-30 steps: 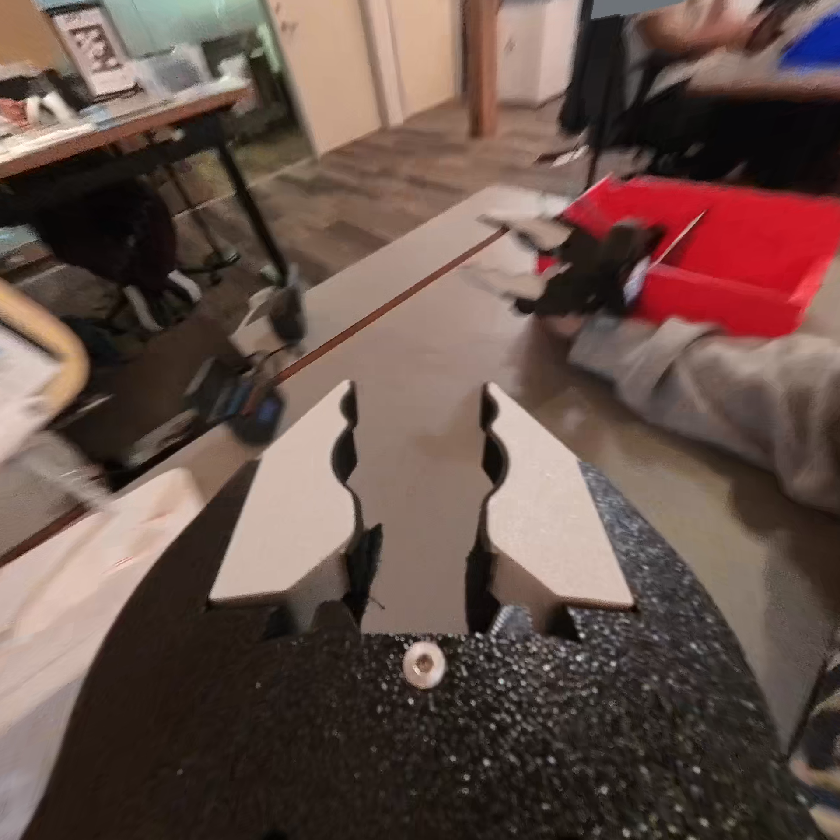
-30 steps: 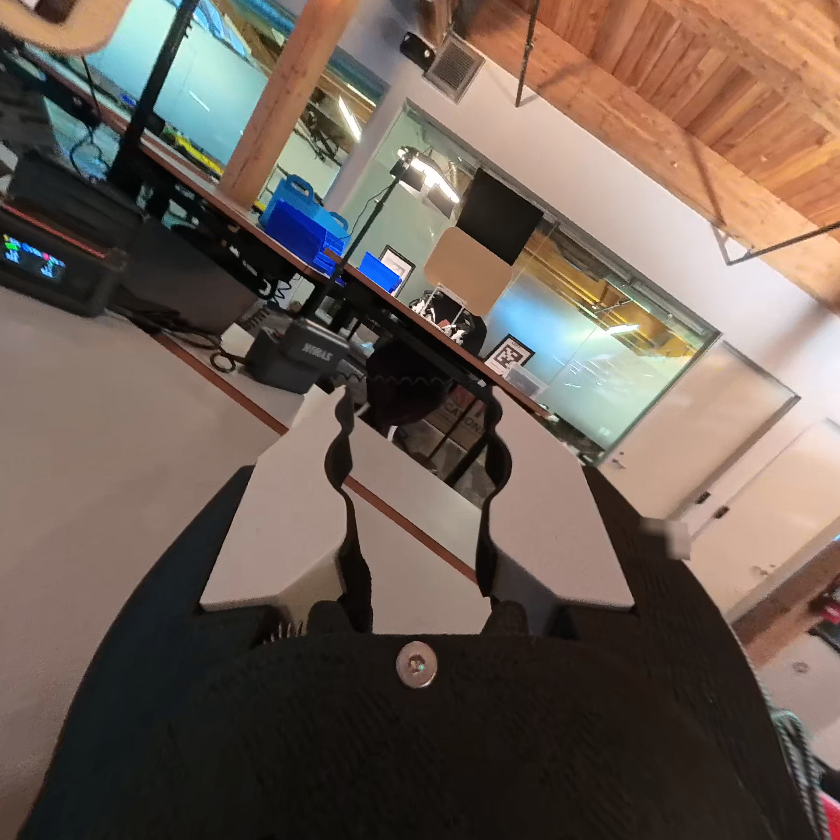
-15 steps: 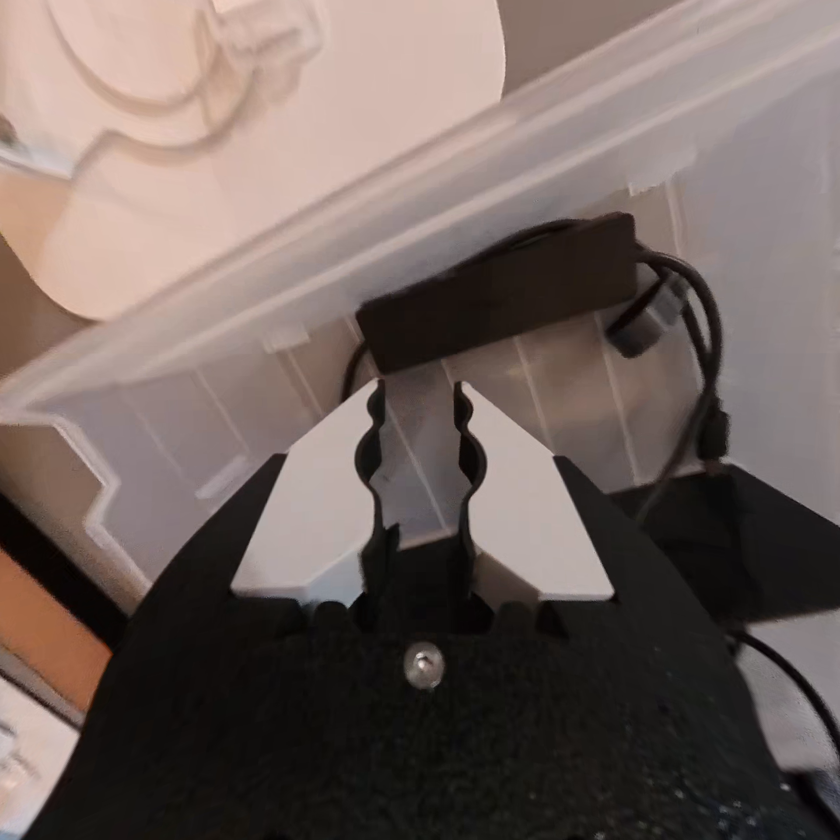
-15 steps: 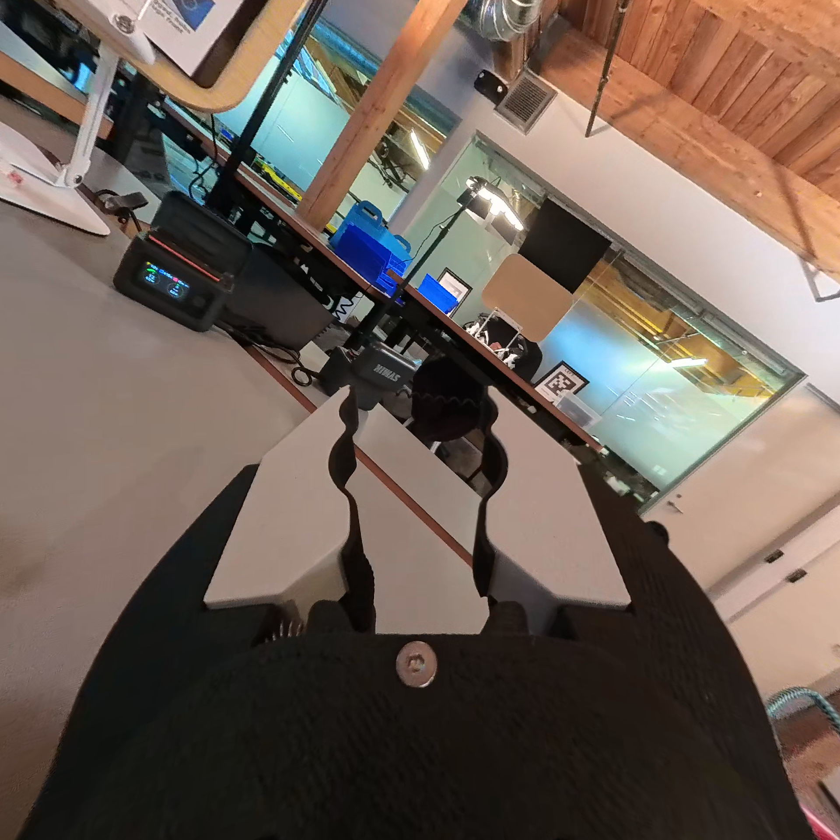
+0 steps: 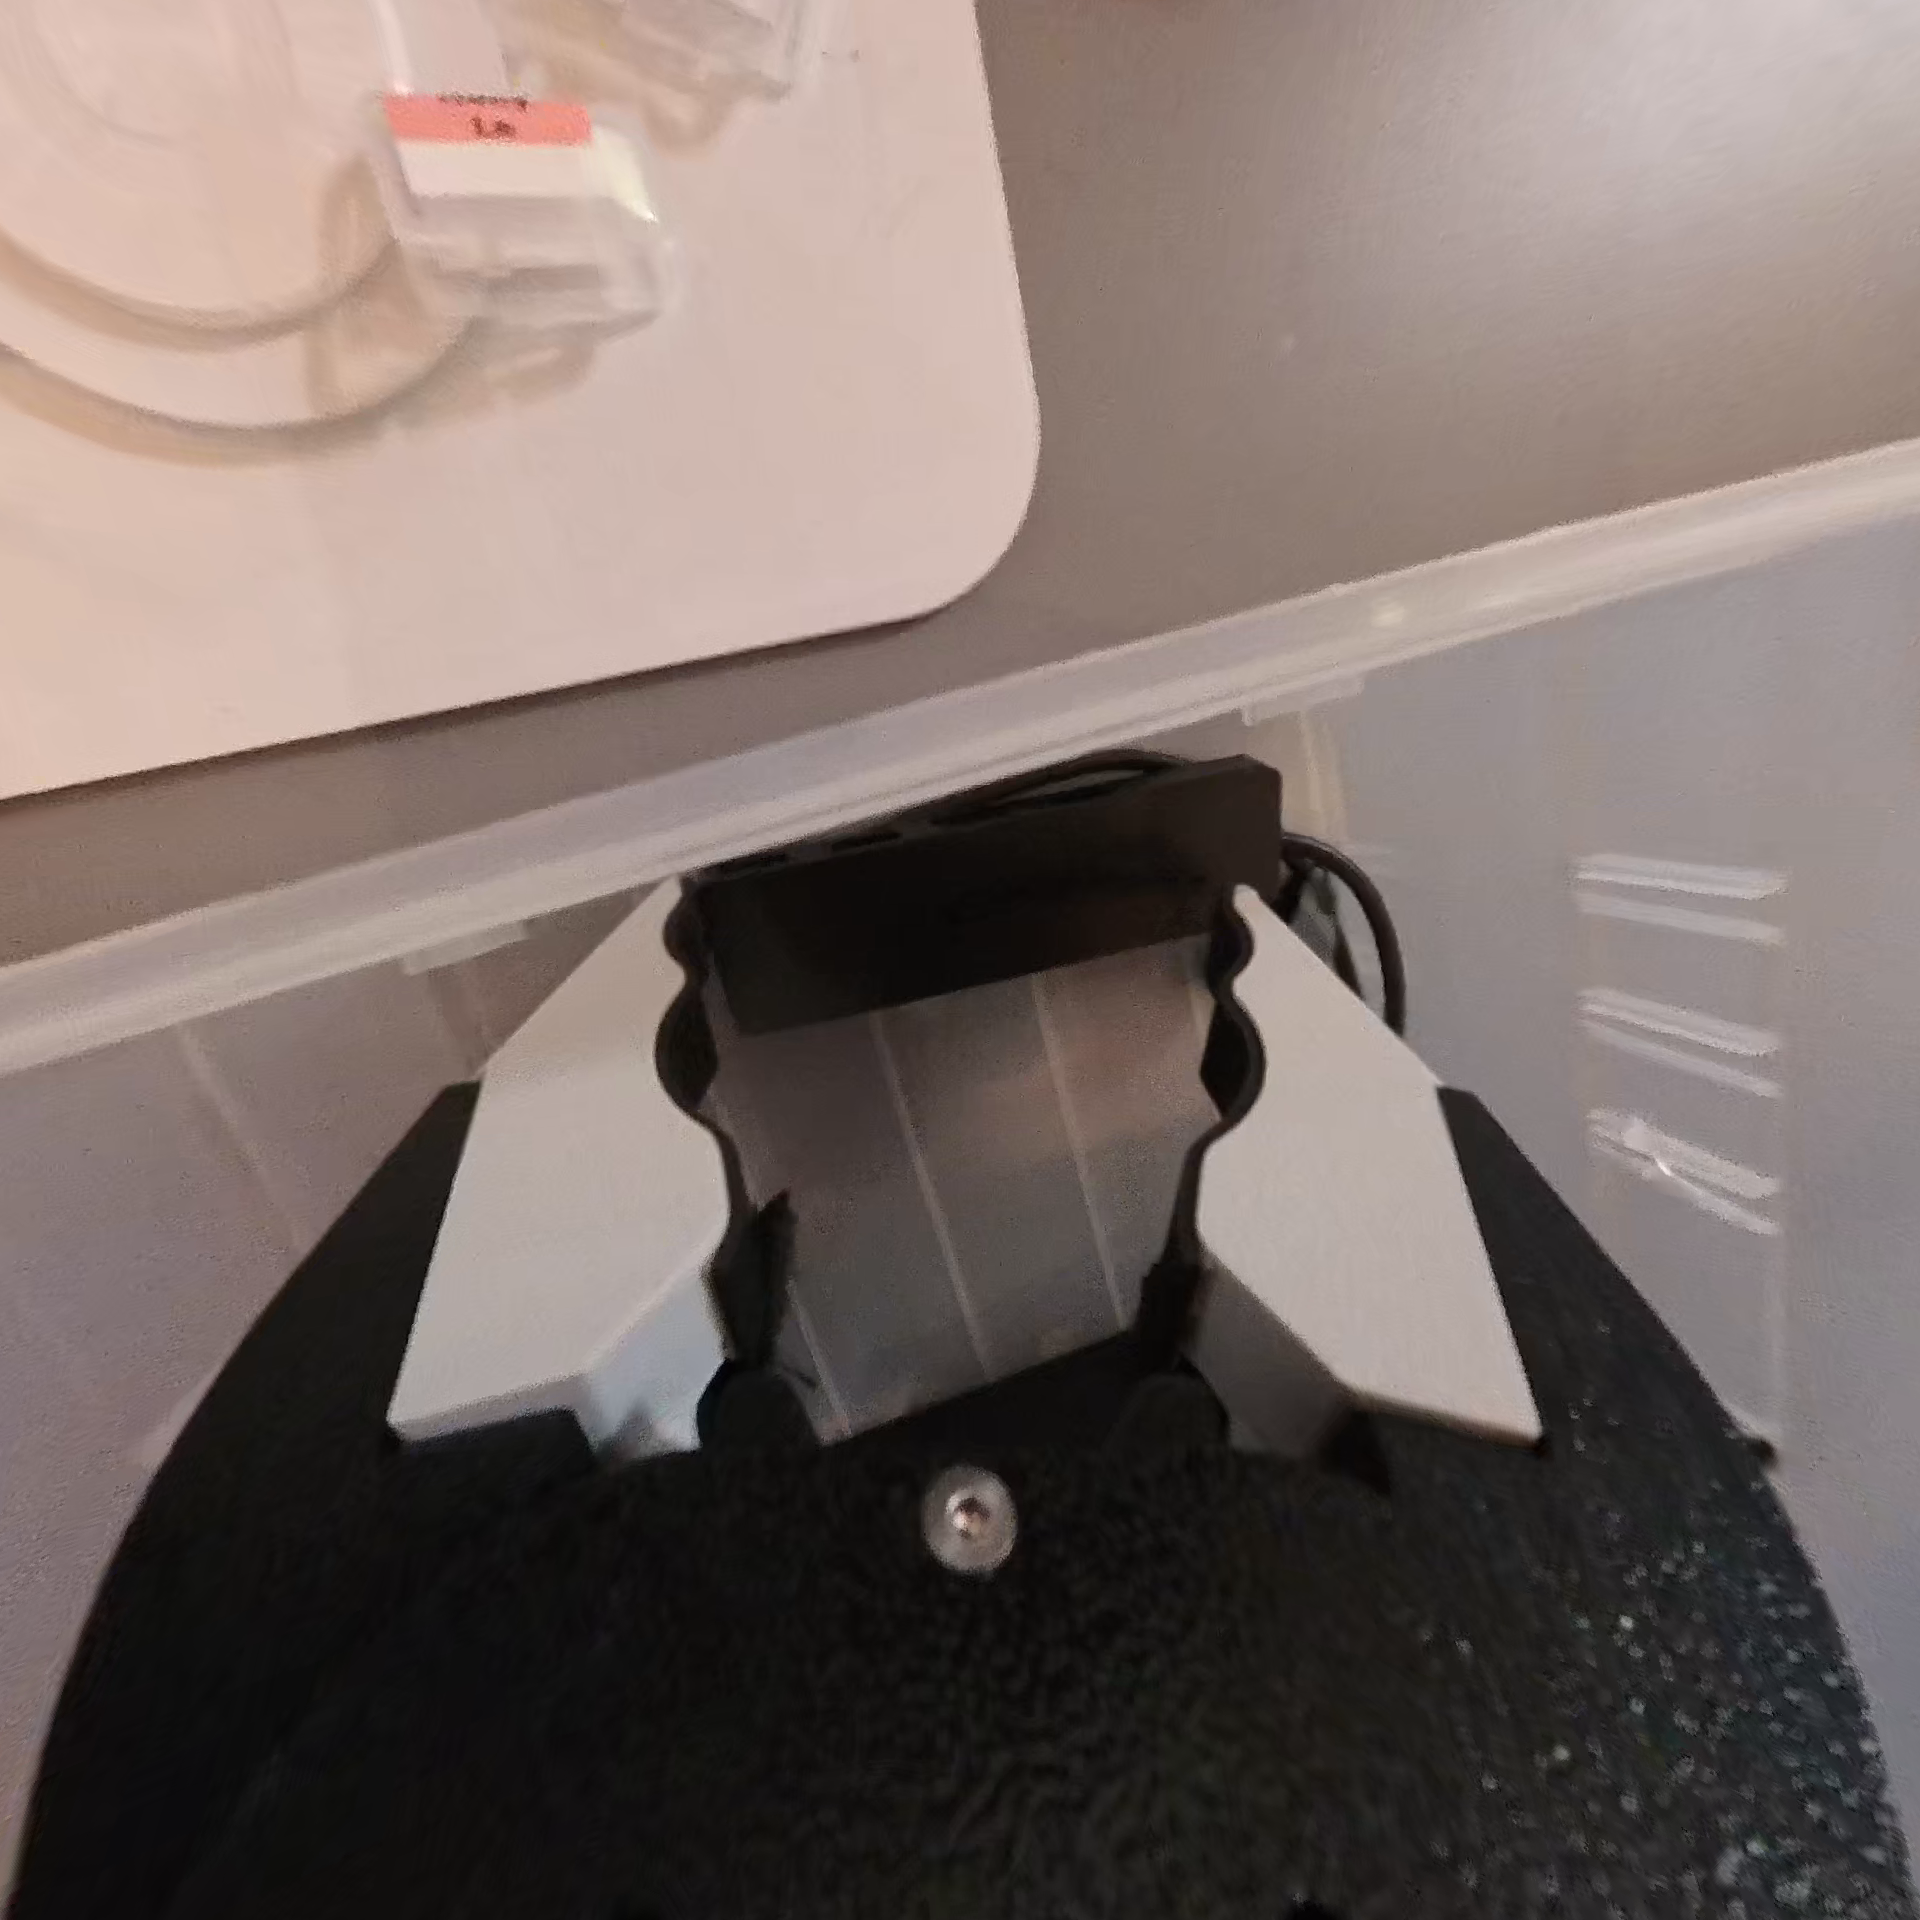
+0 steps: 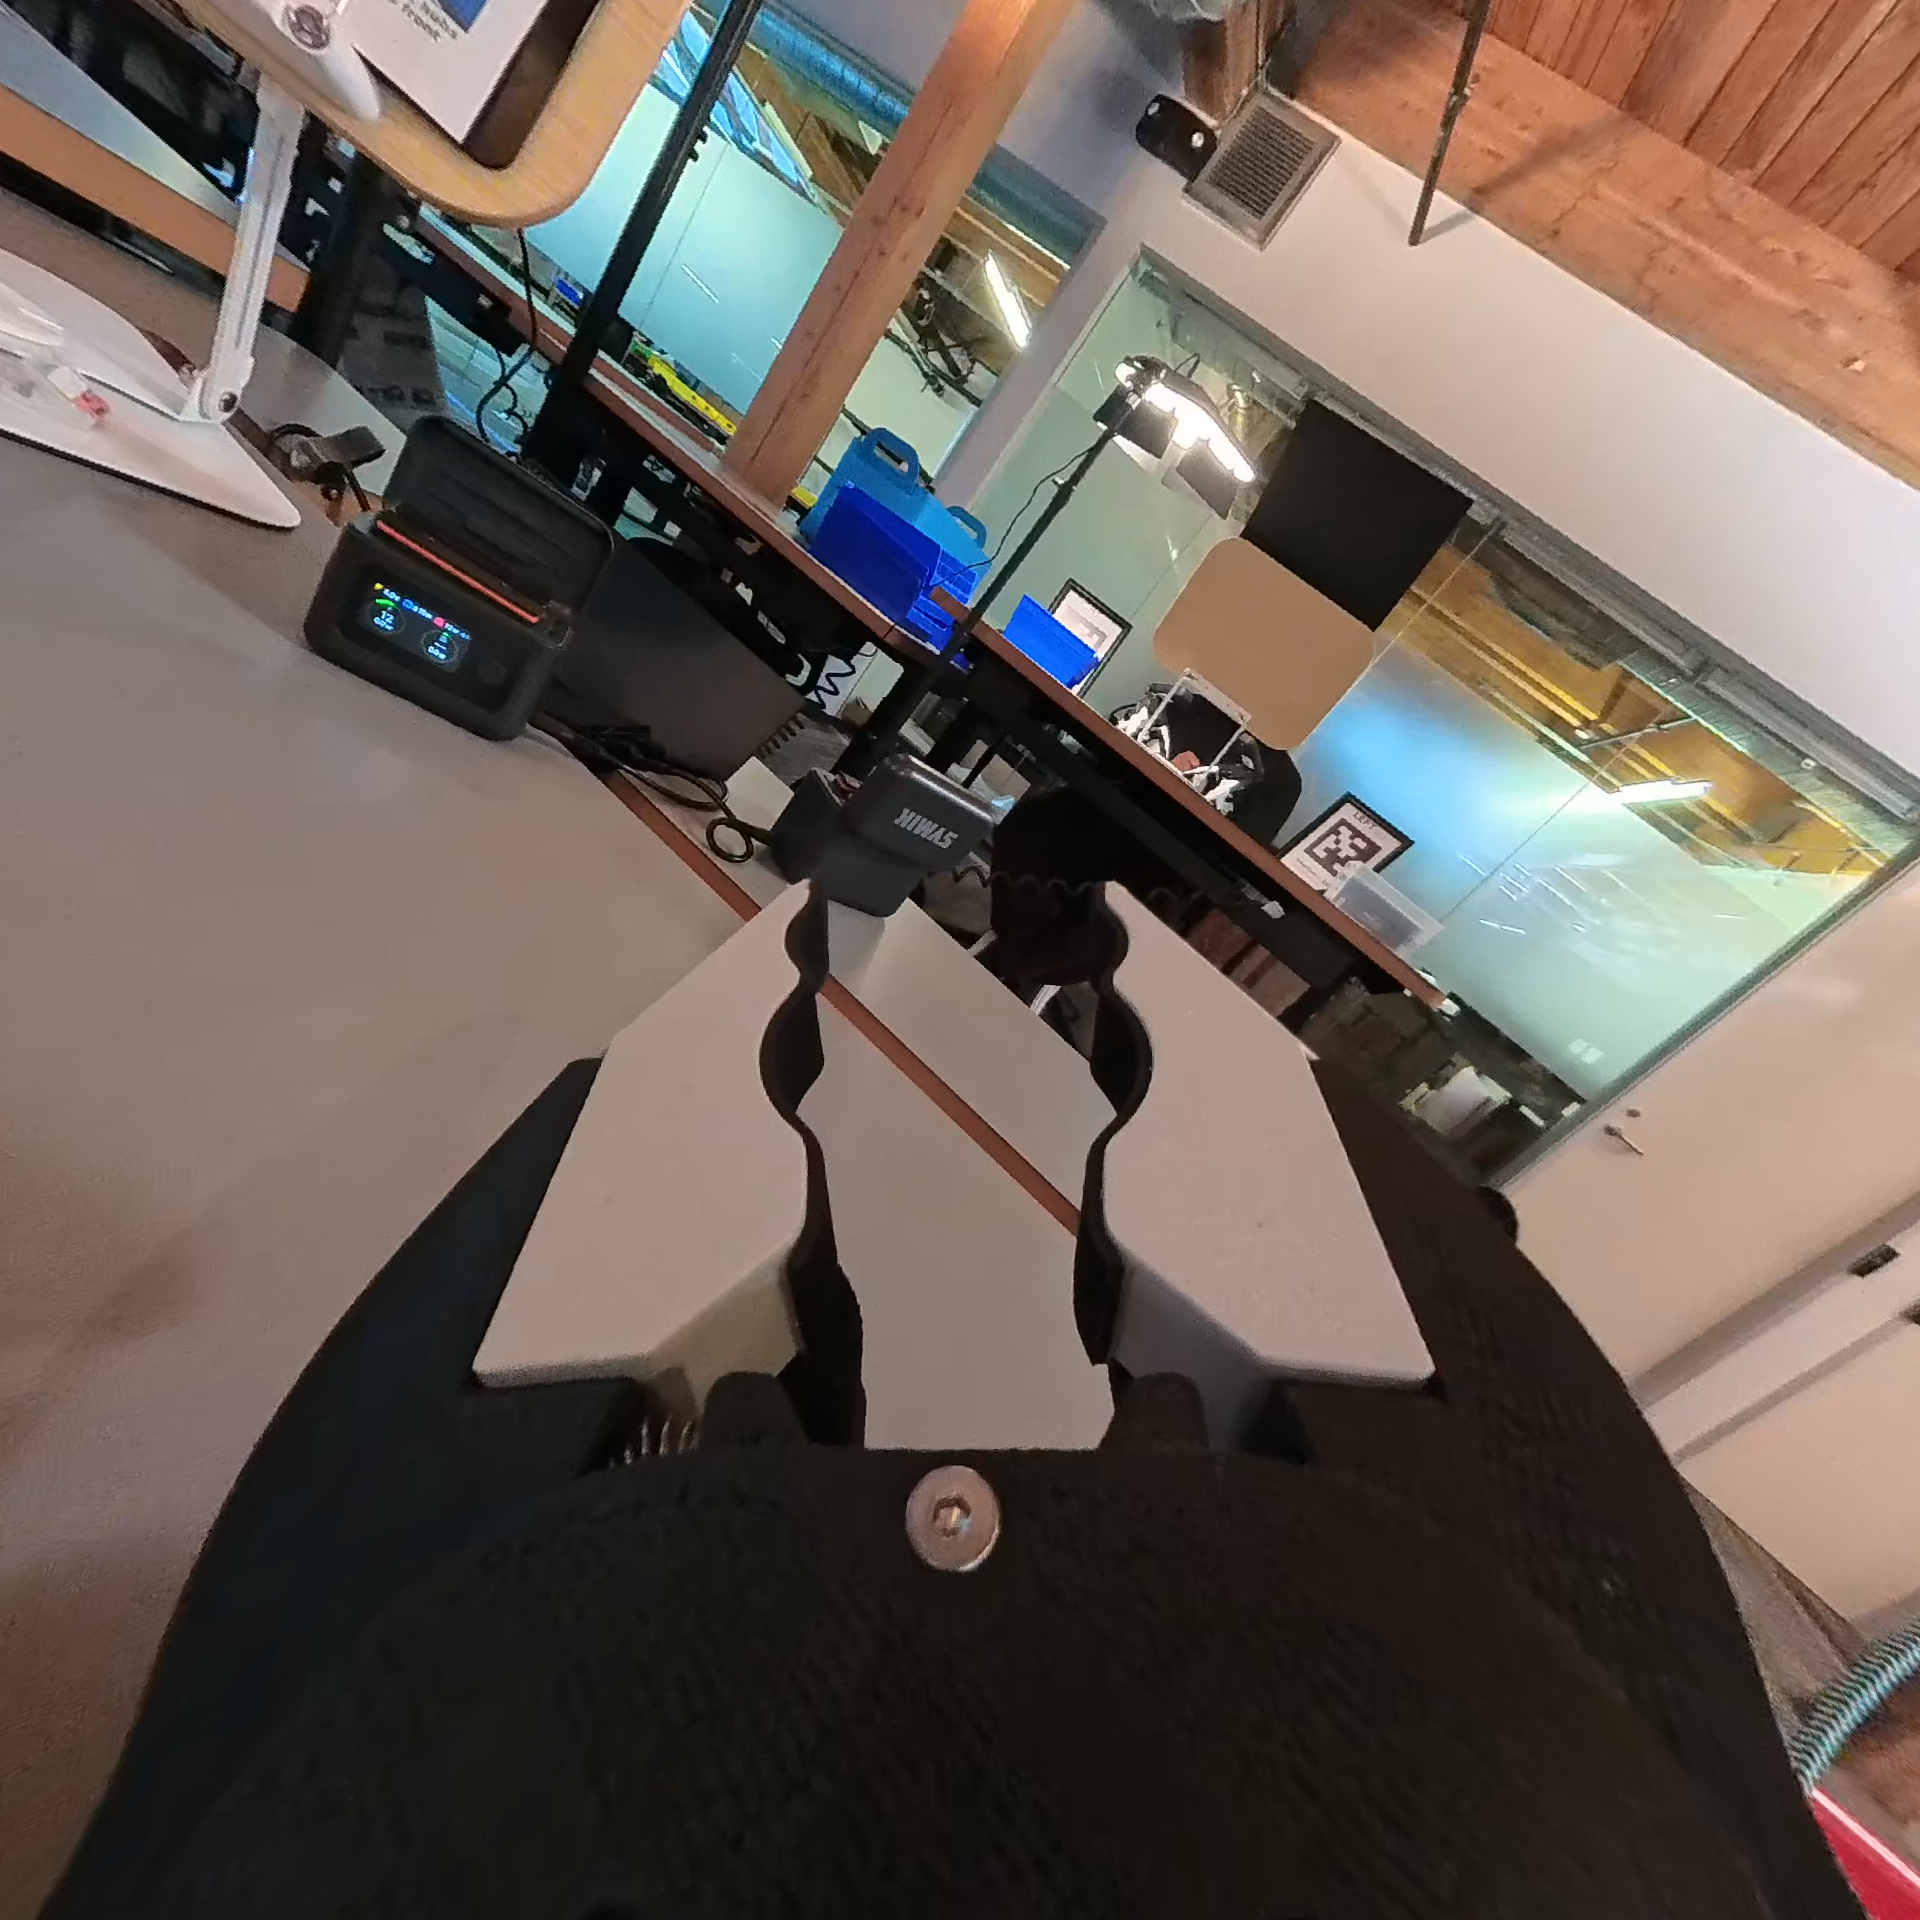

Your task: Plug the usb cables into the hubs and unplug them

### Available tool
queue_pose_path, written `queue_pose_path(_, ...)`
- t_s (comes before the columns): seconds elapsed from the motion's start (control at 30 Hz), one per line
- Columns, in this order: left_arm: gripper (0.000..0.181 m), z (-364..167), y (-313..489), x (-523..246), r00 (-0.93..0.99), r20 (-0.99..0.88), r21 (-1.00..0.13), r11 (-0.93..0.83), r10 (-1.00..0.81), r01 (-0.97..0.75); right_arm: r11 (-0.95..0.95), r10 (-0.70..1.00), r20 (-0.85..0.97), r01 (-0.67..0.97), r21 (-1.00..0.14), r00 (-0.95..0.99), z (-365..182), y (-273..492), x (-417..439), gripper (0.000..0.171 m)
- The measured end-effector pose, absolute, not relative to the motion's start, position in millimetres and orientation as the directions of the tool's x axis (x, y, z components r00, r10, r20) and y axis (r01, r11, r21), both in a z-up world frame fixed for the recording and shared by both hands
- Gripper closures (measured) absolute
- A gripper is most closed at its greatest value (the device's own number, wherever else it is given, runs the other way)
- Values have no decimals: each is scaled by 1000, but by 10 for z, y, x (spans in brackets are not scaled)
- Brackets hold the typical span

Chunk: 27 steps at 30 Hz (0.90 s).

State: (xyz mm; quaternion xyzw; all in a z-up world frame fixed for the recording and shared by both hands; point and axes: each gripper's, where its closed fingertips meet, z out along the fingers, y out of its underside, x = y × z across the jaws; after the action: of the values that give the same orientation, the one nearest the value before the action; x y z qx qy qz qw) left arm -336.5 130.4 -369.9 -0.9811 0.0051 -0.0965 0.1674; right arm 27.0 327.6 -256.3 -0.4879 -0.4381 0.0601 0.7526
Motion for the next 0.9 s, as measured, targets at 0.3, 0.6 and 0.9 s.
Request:
queue_pose_path(0.3,108,-3596,909,-3303,971,135,-116,-976,-199,-184,500,538,583,327,-802,609,-2582,3287,273,124)
queue_pose_path(0.6,125,-3585,982,-3307,447,-325,2,-473,-834,-881,489,550,573,322,-810,607,-2596,3298,267,125)
queue_pose_path(0.9,147,-3712,1104,-2985,354,-309,-57,-355,-883,-933,489,555,575,323,-810,601,-2604,3285,252,125)
